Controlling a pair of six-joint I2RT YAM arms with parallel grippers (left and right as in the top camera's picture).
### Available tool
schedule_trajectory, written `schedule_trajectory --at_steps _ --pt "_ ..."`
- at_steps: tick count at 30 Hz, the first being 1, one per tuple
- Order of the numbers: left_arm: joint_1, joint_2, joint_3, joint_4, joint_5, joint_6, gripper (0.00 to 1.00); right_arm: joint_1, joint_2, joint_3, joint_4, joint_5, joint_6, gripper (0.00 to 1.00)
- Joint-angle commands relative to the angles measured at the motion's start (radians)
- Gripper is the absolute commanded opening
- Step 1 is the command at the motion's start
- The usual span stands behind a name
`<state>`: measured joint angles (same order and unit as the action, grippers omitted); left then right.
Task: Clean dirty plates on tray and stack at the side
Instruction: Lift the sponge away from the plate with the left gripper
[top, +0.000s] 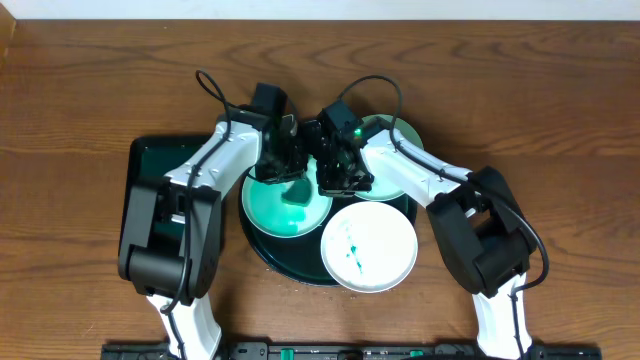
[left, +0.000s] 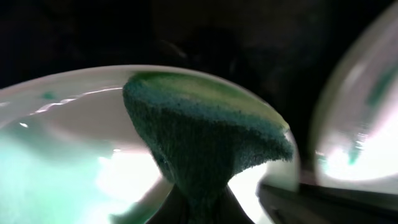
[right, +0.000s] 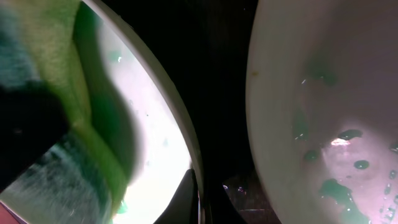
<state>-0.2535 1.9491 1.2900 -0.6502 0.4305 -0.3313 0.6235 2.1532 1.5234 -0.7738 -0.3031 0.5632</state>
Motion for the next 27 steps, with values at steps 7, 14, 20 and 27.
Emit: schedule_trajectory --at_steps 7,14,20,27 --pt "0.150 -0.176 0.131 -0.082 -0.013 0.024 0.07 0.012 0.026 -0.008 0.023 -0.001 0.003 0.01" --pt "0.217 -0.331 0.131 -0.170 -0.269 0.051 0.07 0.016 0.004 -0.002 0.026 0.010 -0.050 0.01" --pt "0.252 -0.322 0.125 -0.222 -0.343 0.066 0.07 0.050 -0.086 0.000 0.025 0.186 -0.130 0.01" --pt "0.264 -0.311 0.124 -0.224 -0.398 0.066 0.07 0.159 -0.209 0.000 0.017 0.560 -0.222 0.01"
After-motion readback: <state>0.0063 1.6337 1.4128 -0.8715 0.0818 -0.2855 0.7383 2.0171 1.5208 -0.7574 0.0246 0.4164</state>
